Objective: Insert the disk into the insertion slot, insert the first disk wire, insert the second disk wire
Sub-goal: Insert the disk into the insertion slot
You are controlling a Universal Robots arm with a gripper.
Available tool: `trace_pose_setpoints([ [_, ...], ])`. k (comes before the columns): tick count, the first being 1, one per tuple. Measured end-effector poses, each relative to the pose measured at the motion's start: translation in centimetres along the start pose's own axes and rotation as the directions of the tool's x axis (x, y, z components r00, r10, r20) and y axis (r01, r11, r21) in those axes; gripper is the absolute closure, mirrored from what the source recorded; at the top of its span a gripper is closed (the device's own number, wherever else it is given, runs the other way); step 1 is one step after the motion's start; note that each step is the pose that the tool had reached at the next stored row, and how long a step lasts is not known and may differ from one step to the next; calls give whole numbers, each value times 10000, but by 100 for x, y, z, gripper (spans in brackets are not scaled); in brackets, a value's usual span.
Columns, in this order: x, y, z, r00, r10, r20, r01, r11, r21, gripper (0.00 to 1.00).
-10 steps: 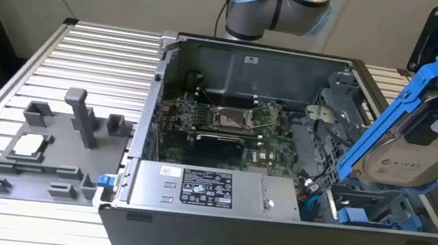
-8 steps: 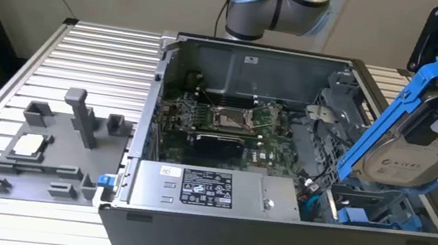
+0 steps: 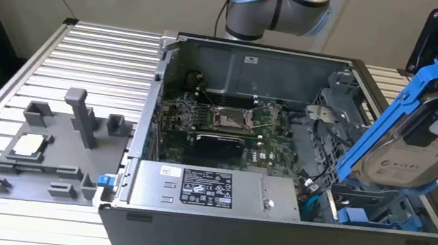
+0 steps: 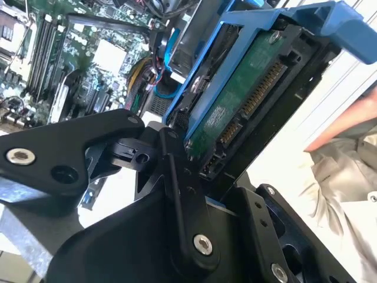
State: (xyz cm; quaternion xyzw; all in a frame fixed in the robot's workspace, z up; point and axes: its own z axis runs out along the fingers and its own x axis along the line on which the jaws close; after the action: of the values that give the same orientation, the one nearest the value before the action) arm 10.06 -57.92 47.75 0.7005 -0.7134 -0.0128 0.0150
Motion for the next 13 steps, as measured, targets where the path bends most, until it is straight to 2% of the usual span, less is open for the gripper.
trace_pose_setpoints([
  [13,-10,-25,72,10000,-1,1,1,10000,16,67],
])
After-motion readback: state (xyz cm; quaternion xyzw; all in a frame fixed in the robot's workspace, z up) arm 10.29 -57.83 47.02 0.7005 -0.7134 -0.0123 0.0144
